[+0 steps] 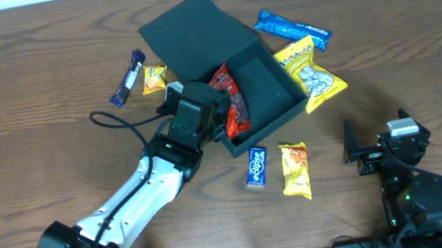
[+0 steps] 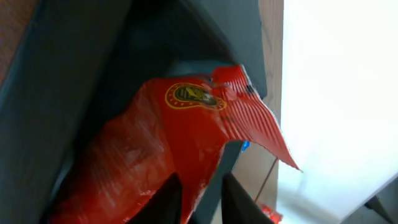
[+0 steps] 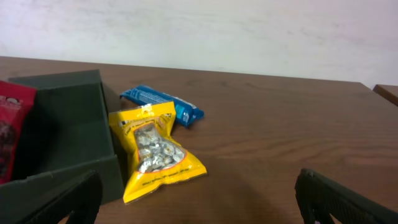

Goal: Pack container
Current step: 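Lift the red bag and carry it into the black box, then push the red bag down into the box with the left gripper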

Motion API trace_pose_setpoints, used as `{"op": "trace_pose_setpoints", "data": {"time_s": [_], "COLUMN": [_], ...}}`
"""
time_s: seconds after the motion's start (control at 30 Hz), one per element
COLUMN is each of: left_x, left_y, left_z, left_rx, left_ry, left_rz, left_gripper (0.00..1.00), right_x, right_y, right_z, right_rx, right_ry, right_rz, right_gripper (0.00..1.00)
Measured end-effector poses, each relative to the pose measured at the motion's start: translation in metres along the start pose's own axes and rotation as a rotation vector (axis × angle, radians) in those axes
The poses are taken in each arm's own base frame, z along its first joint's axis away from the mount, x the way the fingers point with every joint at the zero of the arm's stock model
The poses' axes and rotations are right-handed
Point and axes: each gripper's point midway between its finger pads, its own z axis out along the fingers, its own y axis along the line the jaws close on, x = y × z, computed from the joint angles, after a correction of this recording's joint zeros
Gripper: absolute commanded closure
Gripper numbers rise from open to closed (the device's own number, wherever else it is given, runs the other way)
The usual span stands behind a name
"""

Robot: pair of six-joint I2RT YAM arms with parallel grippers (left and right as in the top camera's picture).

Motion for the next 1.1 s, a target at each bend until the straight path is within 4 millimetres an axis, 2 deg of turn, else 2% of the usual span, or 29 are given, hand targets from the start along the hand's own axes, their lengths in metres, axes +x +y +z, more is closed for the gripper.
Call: {"op": "trace_pose_setpoints", "data": {"time_s": [0.13,0.2,0.23,0.3,0.47,0.83,0.93,1.1], "left_x": [-0.005,-0.01,-0.012,-0.014,-0.015,-0.016,-0.023,-0.047], "left_y": [0.0,-0.002,-0.003,0.0,0.024,0.028,0.028,0.029], "left_z": [0.0,0.0,0.0,0.0,-0.002,-0.004,-0.005,-0.006], "left_rx": [0.001,0.007,0.008,-0.002,-0.104,-0.137,-0.143,-0.154], "left_ry": [-0.011,-0.019,-0.023,-0.025,-0.028,-0.022,-0.025,-0.05], "left_rz": [-0.011,-0.02,-0.026,-0.025,-0.013,0.12,0.148,0.186], "left_gripper": [0.55,0.51,0.46,0.46,0.45,0.45,0.45,0.45], "right_x": [0.0,0.0,0.0,0.0,0.0,0.0,0.0,0.0], "right_y": [0.0,0.0,0.0,0.0,0.0,0.0,0.0,0.0], "right_z": [0.0,0.0,0.0,0.0,0.0,0.0,0.0,0.0], "right_rx": [0.0,0.0,0.0,0.0,0.0,0.0,0.0,0.0], "right_ry": [0.0,0.0,0.0,0.0,0.0,0.0,0.0,0.0], "right_rz": [0.0,0.0,0.0,0.0,0.0,0.0,0.0,0.0], "right_gripper": [0.01,0.01,0.01,0.01,0.01,0.01,0.01,0.01]}}
